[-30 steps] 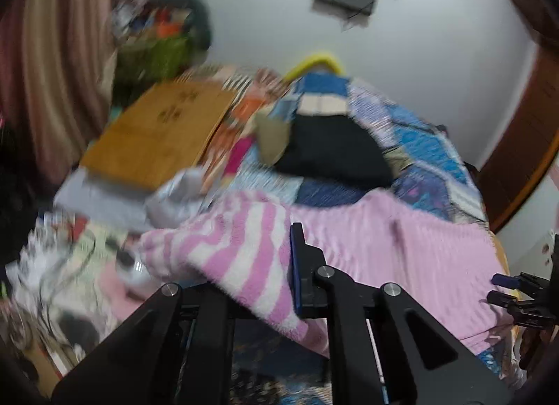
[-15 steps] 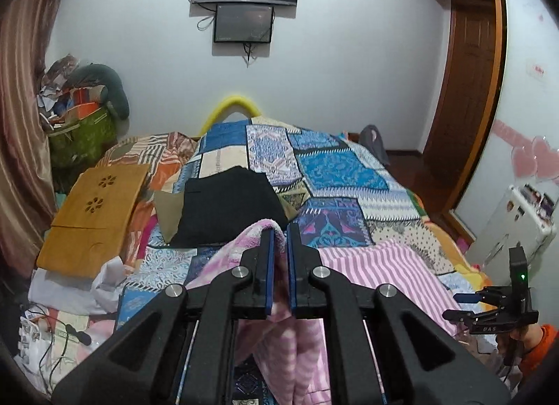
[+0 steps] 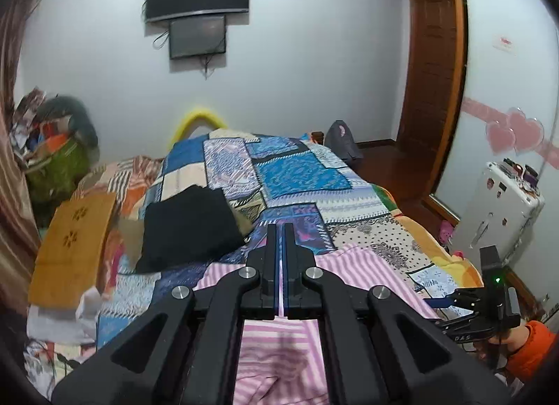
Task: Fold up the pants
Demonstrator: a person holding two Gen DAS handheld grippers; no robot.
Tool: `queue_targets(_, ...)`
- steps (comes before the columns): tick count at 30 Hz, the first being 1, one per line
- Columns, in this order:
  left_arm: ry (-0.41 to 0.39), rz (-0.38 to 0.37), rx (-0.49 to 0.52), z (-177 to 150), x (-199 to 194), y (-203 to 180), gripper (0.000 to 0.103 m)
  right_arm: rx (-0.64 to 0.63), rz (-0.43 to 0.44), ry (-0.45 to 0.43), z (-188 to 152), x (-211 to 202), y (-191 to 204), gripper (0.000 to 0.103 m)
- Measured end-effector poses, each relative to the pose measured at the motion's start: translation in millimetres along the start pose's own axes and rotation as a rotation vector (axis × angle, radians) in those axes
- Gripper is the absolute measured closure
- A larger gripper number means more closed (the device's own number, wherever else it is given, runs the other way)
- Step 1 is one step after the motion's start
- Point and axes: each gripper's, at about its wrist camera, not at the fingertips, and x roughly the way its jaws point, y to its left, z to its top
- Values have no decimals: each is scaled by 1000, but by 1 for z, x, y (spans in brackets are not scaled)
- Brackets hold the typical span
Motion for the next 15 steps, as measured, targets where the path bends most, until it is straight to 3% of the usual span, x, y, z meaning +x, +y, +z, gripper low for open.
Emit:
queue_targets(5, 84, 17, -42, -19, 14, 6, 96, -13, -2, 2, 0, -1, 0, 48)
queue_targets(10, 225, 72, -134, -71, 26, 38, 61, -23, -12, 11, 2, -3, 2, 48)
queue_targets(15, 326, 166, -204, -126, 27, 74, 50, -86, -33, 29, 15, 1, 19, 45)
